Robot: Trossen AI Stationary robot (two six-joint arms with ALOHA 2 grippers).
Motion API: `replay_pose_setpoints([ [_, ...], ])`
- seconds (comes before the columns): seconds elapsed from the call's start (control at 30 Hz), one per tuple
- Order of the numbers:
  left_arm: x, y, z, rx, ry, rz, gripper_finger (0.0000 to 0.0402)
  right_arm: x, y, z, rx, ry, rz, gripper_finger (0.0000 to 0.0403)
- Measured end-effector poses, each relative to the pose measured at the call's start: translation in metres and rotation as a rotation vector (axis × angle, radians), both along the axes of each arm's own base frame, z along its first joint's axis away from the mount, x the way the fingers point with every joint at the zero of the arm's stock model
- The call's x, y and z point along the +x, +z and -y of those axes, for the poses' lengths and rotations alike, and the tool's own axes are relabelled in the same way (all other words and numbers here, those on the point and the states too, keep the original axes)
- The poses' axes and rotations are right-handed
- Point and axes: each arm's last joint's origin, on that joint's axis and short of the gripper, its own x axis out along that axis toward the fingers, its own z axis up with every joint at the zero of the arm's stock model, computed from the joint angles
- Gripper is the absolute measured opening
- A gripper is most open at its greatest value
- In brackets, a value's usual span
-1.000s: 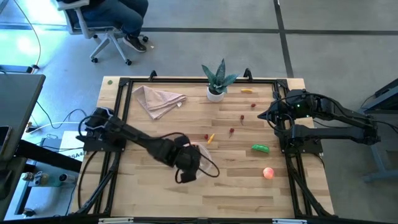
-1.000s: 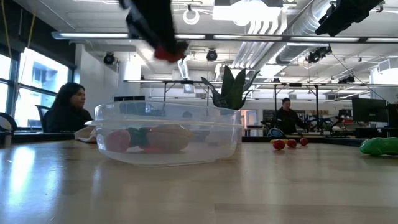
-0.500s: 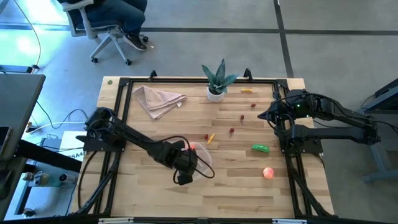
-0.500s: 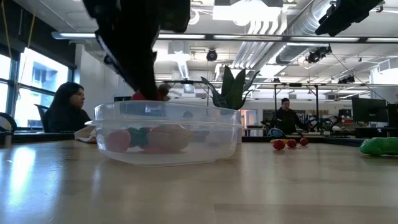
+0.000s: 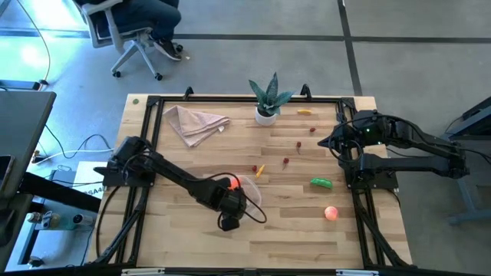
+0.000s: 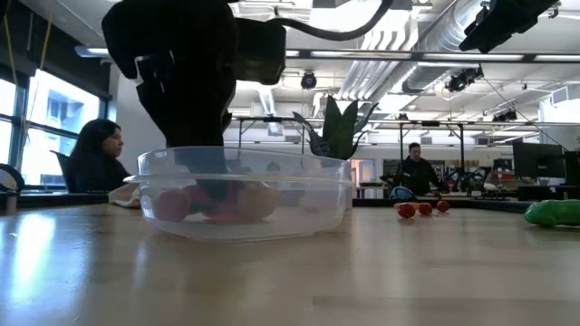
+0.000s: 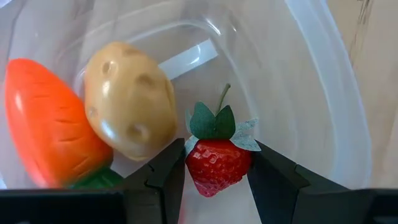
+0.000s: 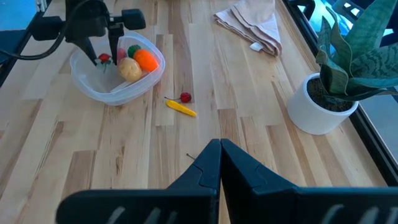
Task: Pick and placing Produce into tupperware
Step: Put the strawberry into the transparent container
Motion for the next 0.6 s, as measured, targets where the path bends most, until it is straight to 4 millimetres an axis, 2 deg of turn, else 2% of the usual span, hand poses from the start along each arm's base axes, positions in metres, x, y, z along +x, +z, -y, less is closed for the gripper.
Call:
replay_pose_setpoints([
  [0.13,0.001,0.000,0.000,-0.001,-0.003,0.006,0.0143,0.000,0.000,0.000,0.000,0.000,0.000,0.0000],
  [0.37,0.003,-0.012,0.002,-0.014,-0.014,-0.024,0.0143,0.000,0.000,0.000,0.000,0.000,0.000,0.0000],
  [0.6,0.004,-0.011,0.002,-0.007,-0.017,-0.015,0.0143,0.000,0.000,0.000,0.000,0.000,0.000,0.0000],
])
